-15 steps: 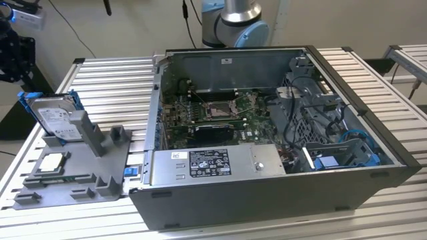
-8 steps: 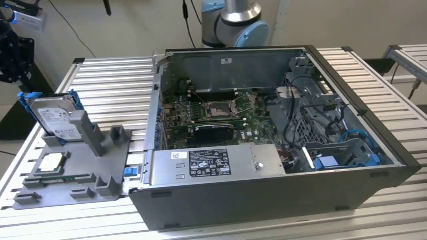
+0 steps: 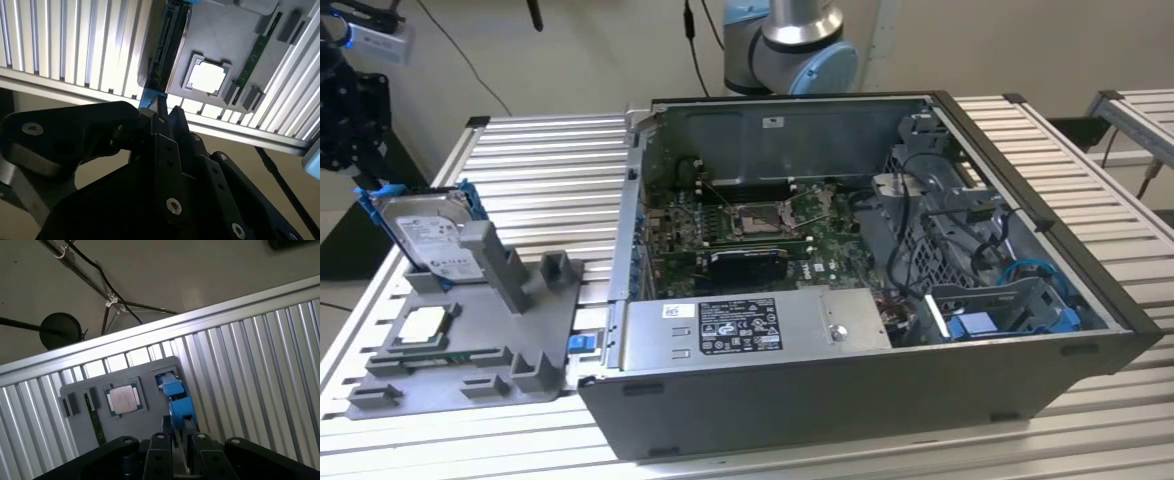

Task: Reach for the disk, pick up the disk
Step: 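Pick up the disk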

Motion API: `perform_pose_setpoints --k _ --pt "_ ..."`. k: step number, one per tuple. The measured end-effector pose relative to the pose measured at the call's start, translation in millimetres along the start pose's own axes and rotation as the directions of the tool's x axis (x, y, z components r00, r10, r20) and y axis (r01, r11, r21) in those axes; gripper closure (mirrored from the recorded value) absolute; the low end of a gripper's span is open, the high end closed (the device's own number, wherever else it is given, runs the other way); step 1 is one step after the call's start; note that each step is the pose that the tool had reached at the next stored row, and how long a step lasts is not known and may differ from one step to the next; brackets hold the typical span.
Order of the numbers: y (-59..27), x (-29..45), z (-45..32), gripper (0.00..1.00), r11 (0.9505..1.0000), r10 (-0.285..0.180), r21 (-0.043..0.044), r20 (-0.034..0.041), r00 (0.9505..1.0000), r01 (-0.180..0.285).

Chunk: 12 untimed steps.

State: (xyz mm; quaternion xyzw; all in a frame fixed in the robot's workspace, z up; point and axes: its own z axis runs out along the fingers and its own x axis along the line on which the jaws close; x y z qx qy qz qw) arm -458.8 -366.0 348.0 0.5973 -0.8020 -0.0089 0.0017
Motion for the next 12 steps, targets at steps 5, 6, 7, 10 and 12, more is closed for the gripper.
perform_pose_setpoints --k 5,6,7,10,12 --pt "0.7 -2.4 1.4 0.0 0.9995 -0.031 0.0004 -0.0002 0.9995 0.031" --pt "0.8 -2.7 1.8 0.0 0.999 -0.044 0.0006 -0.0004 0.999 0.044" --pt "0.9 -3.2 2.2 0.0 0.9984 -0.056 0.0007 -0.0006 0.9984 0.056" --pt "1.3 -4.7 4.9 0.0 0.9954 -0.096 0.0028 -0.0008 0.9954 0.096" --pt "1.6 -5.7 7.7 0.0 0.9924 -0.123 0.0059 -0.0005 0.9925 0.123"
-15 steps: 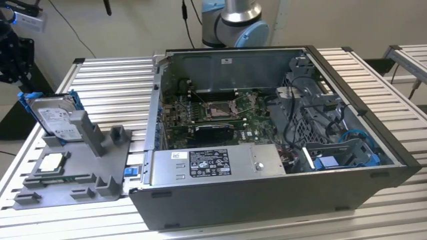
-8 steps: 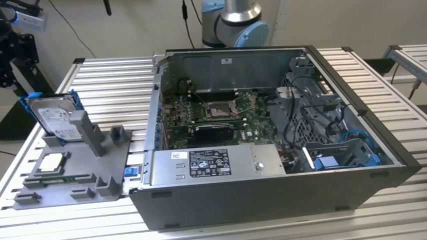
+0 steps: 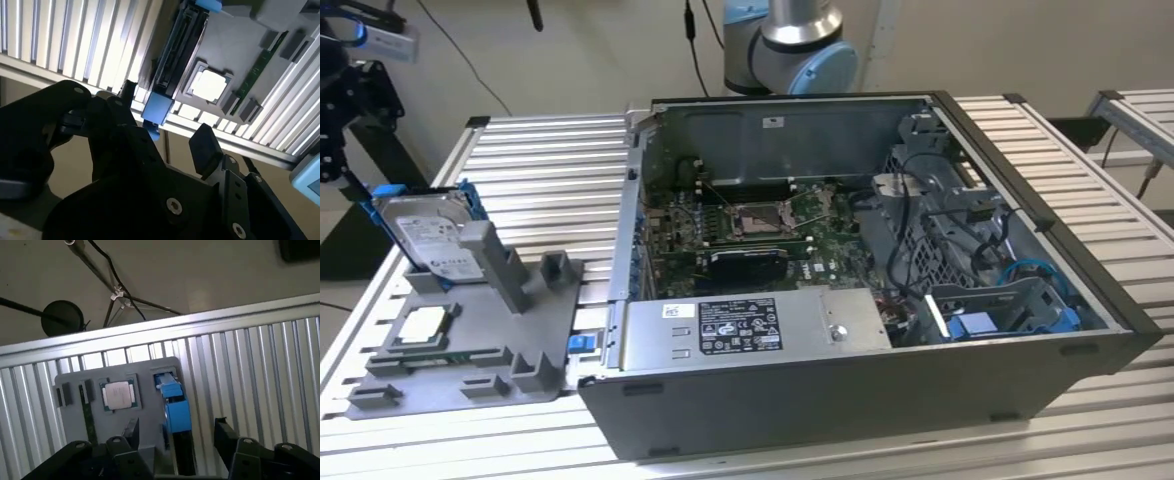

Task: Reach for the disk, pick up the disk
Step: 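Pick up the disk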

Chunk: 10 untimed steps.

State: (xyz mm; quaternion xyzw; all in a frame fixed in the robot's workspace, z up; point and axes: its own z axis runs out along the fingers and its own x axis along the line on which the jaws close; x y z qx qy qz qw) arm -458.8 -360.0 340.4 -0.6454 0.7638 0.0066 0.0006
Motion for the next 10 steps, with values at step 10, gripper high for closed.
perform_pose_setpoints --k 10 --pt "0.1 -1.2 17.5 0.0 0.9973 -0.073 0.005 0.0 0.9973 0.073"
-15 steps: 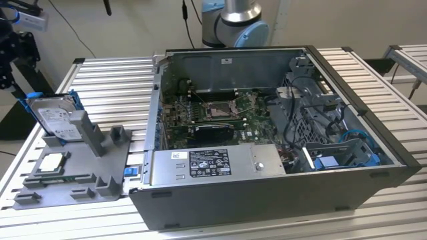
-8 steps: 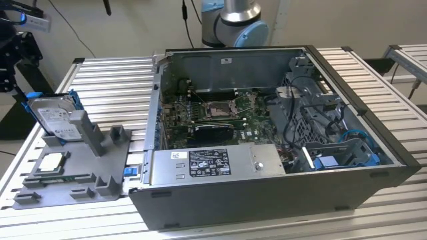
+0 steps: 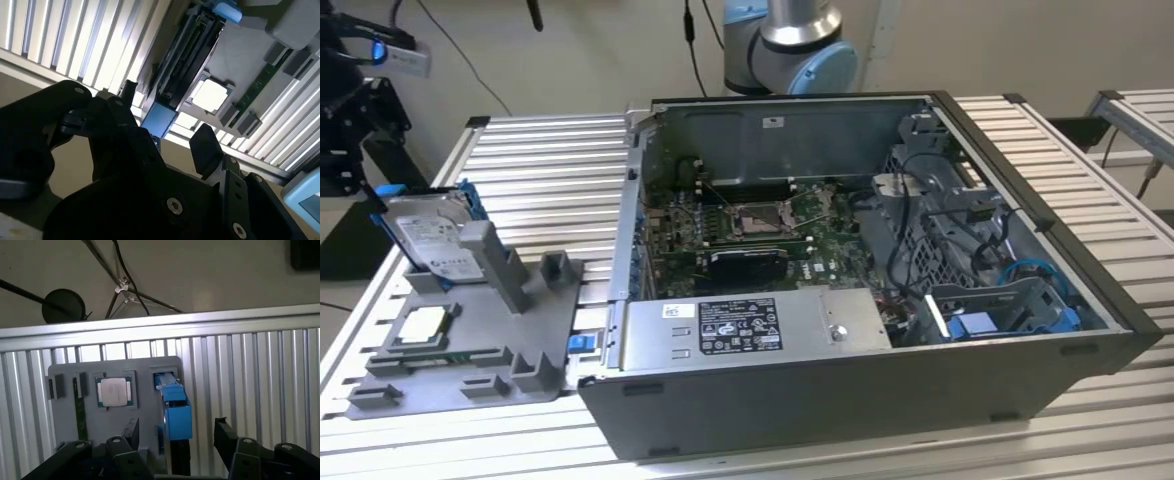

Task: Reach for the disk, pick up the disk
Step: 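Pick up the disk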

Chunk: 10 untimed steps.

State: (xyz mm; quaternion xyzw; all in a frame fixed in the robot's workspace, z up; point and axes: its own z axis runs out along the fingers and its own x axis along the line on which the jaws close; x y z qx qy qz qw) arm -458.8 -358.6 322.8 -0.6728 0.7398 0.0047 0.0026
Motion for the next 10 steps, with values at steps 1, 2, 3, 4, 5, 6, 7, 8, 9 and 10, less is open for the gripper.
perform_pose_setpoints --k 1,2,3,4,5,6,7,8,9,10 --pt "0.0 0.0 1.8 0.0 1.0 -0.001 0.0001 0.0 1.0 0.001" --pt "0.0 0.0 3.8 0.0 1.0 -0.001 0.0001 0.0001 1.0 0.001" --pt "0.0 0.1 5.6 0.0 1.0 -0.002 0.0 0.0001 1.0 0.002" --pt "0.0 0.1 7.4 0.0 1.0 -0.003 0.0 0.0 1.0 0.003" --pt "0.0 0.1 9.2 0.0 1.0 -0.005 0.0001 0.0 1.0 0.005" --pt "0.0 0.1 11.0 0.0 1.0 -0.006 0.0 0.0 1.0 0.006" --pt "-0.1 0.1 12.8 0.0 1.0 -0.008 0.0001 0.0001 1.0 0.008" --pt "-0.1 0.2 14.6 0.0 1.0 -0.009 0.0001 0.0001 1.0 0.009" --pt "-0.1 0.2 16.4 0.0 0.9999 -0.01 0.0 0.0001 0.9999 0.01" --pt "-0.1 0.2 18.4 0.0 0.9999 -0.012 0.0 0.0 0.9999 0.012"
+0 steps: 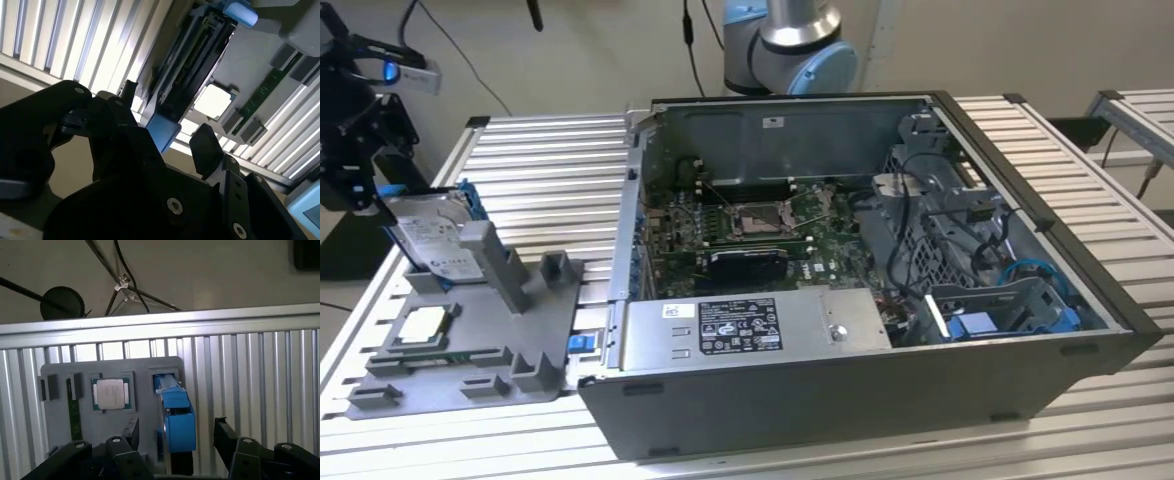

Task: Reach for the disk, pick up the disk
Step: 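Pick up the disk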

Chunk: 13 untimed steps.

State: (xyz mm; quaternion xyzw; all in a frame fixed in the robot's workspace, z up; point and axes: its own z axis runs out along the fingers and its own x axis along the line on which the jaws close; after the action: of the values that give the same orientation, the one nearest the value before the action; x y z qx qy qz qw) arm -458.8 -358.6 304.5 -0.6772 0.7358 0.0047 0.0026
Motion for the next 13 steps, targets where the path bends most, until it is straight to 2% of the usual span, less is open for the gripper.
perform_pose_setpoints --k 13 --pt "-0.1 0.2 23.6 0.0 0.9999 -0.011 0.0102 0.001 0.9999 0.011"
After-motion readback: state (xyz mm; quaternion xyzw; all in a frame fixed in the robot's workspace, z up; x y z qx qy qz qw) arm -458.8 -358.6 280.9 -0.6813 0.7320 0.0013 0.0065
